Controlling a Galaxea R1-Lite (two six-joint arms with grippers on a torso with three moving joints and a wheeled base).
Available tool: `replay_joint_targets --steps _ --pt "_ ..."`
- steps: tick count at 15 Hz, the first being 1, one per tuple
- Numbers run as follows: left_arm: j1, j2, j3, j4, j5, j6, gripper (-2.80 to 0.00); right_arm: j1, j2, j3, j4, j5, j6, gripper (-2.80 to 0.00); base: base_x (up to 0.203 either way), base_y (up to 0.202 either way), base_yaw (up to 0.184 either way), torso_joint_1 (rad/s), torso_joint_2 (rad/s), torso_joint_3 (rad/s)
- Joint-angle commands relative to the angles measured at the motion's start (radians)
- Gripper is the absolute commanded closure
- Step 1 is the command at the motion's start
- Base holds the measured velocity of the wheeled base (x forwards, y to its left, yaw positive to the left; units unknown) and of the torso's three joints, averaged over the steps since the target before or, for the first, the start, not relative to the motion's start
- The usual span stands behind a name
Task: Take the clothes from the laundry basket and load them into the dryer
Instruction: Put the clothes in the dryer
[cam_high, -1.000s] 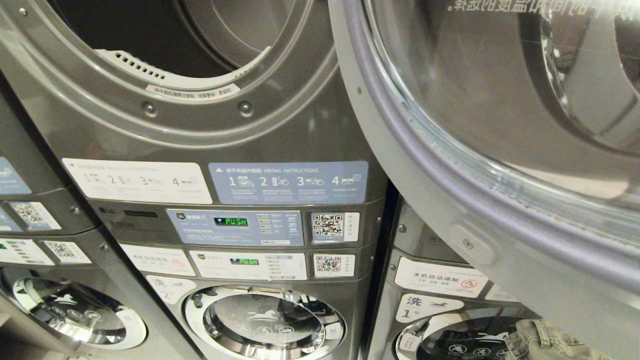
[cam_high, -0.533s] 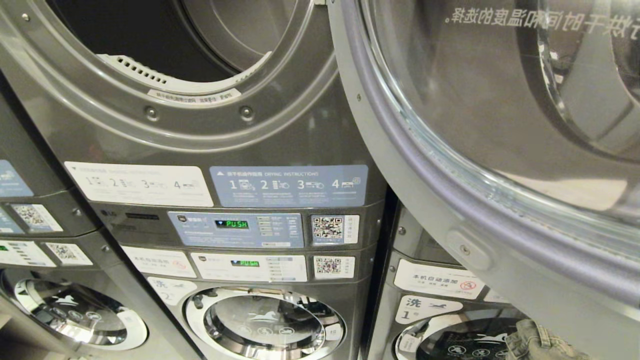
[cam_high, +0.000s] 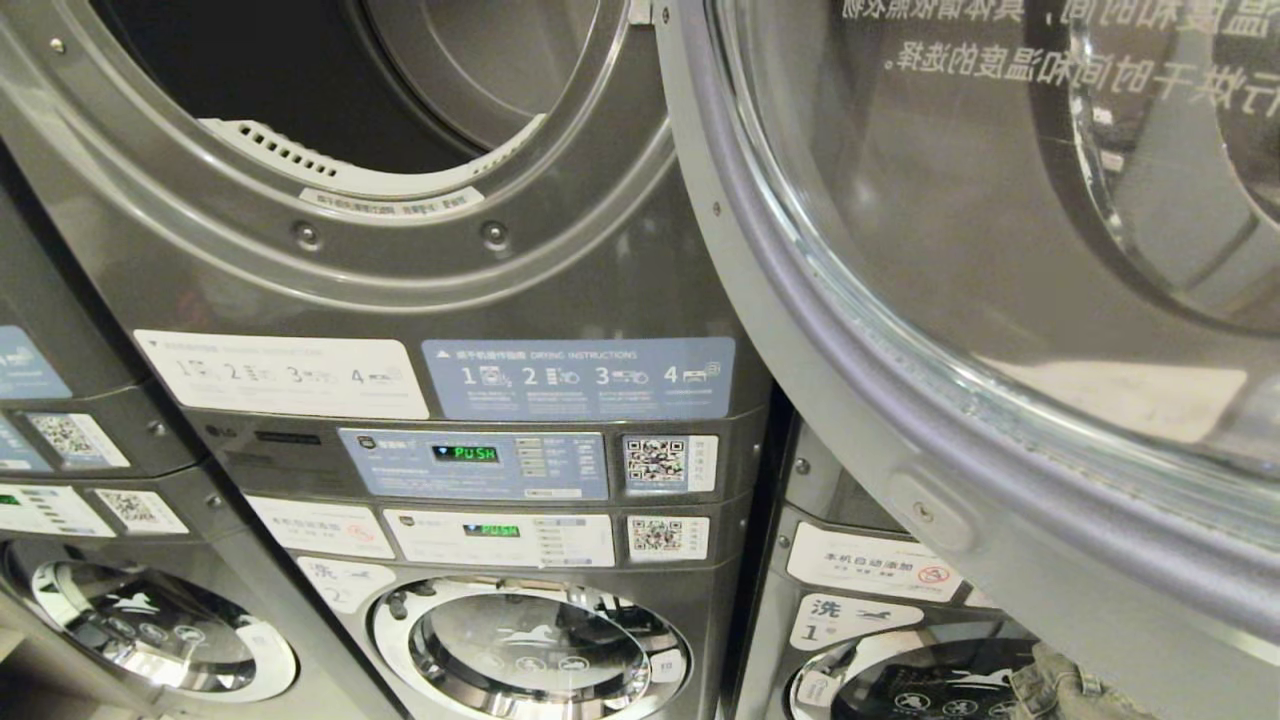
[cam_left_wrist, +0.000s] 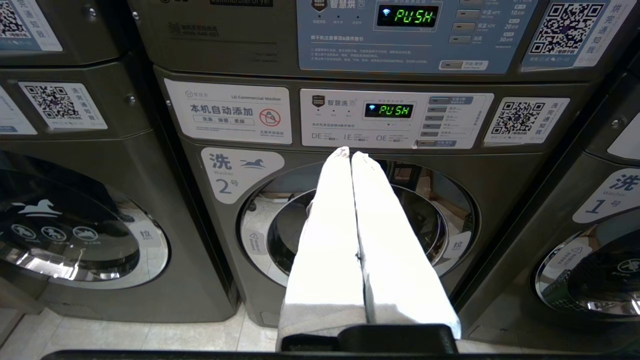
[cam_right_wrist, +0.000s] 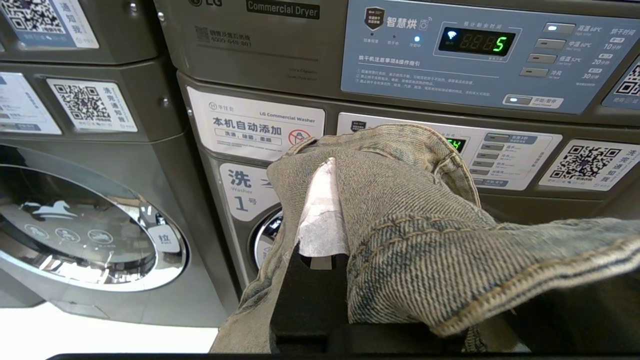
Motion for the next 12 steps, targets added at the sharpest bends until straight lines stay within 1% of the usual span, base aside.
replay_joint_targets --steps 1,12 --pt "0.0 0.0 0.0 0.0 0.0 0.0 0.0 0.0 -0.001 0.002 0.0 0.0 0.0 0.0 0.0 0.0 0.0 0.037 -0.09 -0.05" --pt "0.0 0.0 0.0 0.0 0.0 0.0 0.0 0.0 -0.001 0.002 0.0 0.0 0.003 0.0 0.0 0.0 0.0 0.061 -0.12 -0.063"
